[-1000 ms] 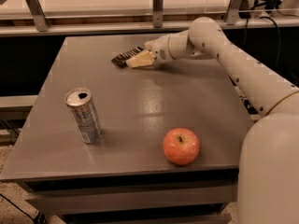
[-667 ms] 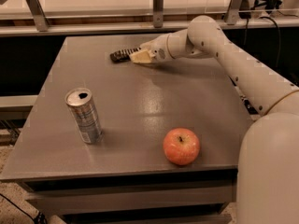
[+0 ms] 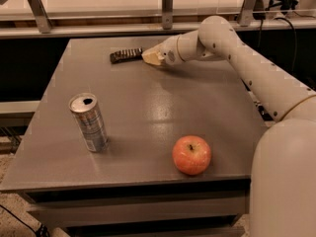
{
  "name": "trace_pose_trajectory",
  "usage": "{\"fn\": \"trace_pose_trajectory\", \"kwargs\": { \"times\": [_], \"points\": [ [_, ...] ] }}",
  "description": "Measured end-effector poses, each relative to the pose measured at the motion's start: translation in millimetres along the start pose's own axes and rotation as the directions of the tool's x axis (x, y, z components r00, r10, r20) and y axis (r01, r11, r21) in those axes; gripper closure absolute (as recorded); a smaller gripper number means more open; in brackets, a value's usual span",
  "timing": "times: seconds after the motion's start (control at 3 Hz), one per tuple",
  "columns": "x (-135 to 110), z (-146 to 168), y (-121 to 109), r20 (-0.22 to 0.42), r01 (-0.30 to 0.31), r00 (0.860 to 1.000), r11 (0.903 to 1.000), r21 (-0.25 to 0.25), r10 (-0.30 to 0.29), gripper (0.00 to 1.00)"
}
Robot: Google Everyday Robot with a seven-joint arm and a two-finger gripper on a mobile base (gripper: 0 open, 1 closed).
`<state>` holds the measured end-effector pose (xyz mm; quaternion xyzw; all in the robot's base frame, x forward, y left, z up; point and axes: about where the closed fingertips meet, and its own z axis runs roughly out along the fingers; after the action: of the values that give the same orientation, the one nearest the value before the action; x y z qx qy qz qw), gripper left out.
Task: Move rxbar chocolate near apple
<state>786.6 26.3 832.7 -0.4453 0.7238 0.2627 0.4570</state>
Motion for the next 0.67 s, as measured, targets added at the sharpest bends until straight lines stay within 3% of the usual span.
{"fn": "trace_pose_trajectory", "kwargs": {
  "times": [0.67],
  "points": [
    [0.0,0.0,0.0,0.000,0.000,1.000,1.0000,0.000,0.000,1.00]
  ]
}}
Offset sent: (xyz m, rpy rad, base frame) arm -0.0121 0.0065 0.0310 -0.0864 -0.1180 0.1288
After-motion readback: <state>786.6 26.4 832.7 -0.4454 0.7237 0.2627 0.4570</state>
